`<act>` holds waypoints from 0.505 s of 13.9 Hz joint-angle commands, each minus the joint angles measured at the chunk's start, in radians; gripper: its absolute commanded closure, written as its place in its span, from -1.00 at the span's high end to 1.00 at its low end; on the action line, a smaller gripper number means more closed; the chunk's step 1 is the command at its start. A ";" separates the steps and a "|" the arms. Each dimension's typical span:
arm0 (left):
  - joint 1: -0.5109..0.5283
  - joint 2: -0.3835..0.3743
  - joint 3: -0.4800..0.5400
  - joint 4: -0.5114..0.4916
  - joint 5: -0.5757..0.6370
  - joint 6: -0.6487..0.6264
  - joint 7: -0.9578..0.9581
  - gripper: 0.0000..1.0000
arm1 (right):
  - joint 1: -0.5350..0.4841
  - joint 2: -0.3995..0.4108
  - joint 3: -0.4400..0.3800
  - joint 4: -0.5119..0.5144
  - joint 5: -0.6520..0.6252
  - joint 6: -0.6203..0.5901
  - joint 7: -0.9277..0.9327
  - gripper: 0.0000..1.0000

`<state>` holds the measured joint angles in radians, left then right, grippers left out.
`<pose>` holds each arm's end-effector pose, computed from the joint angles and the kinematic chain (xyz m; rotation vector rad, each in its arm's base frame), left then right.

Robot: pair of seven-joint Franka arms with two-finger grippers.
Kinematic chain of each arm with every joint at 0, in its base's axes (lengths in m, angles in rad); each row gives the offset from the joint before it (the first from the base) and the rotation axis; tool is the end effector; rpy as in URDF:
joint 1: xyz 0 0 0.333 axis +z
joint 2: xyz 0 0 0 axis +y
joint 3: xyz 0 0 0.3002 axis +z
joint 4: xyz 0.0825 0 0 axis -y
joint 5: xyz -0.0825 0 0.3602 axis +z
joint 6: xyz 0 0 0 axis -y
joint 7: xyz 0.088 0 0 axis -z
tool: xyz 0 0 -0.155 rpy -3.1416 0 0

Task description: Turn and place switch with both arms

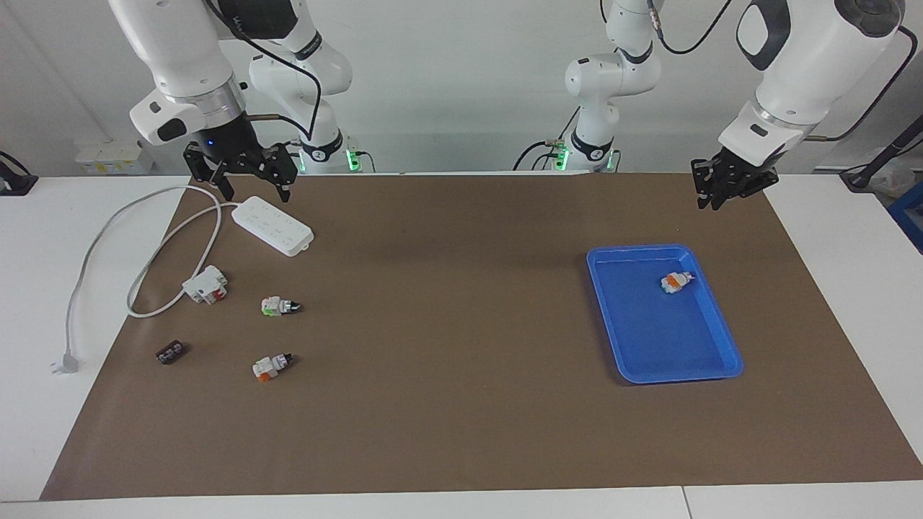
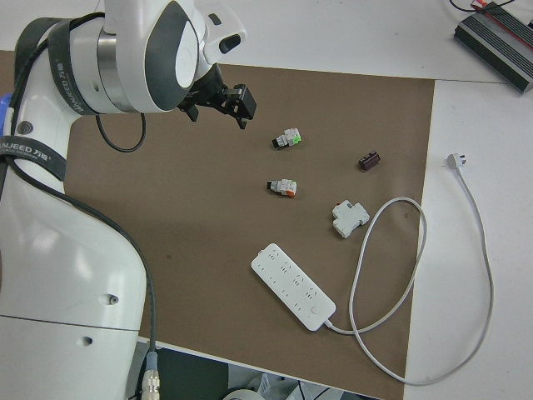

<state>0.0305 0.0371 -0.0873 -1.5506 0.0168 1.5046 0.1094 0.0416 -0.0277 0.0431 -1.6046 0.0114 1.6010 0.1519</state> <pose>0.5293 -0.0267 0.5447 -3.1168 0.2591 0.1303 0.5245 0.0465 0.5628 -3.1266 0.1054 -0.0355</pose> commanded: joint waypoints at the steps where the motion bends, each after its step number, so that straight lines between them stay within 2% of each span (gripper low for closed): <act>1: -0.160 0.018 0.159 0.032 0.016 -0.021 -0.016 -0.54 | -0.017 -0.017 0.014 -0.012 -0.013 0.002 -0.023 1.00; 3: -0.208 0.018 0.211 0.033 -0.007 -0.018 -0.014 -0.47 | -0.009 -0.021 0.012 -0.026 -0.016 0.008 -0.031 1.00; 4: -0.213 0.018 0.212 0.033 -0.018 -0.014 -0.013 -0.12 | -0.008 -0.024 0.012 -0.029 -0.016 0.002 -0.029 1.00; 5: -0.210 0.014 0.209 0.032 -0.024 0.002 -0.019 0.48 | -0.009 -0.024 0.012 -0.031 -0.016 0.002 -0.031 1.00; 7: -0.199 0.000 0.207 0.020 -0.023 0.014 -0.016 0.82 | -0.009 -0.026 0.012 -0.032 -0.016 -0.001 -0.029 1.00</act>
<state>-0.1561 0.0374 0.1009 -1.5467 0.0065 1.5127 0.1040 0.0443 -0.0286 0.0441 -1.6075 0.0114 1.6010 0.1445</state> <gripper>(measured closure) 0.542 0.000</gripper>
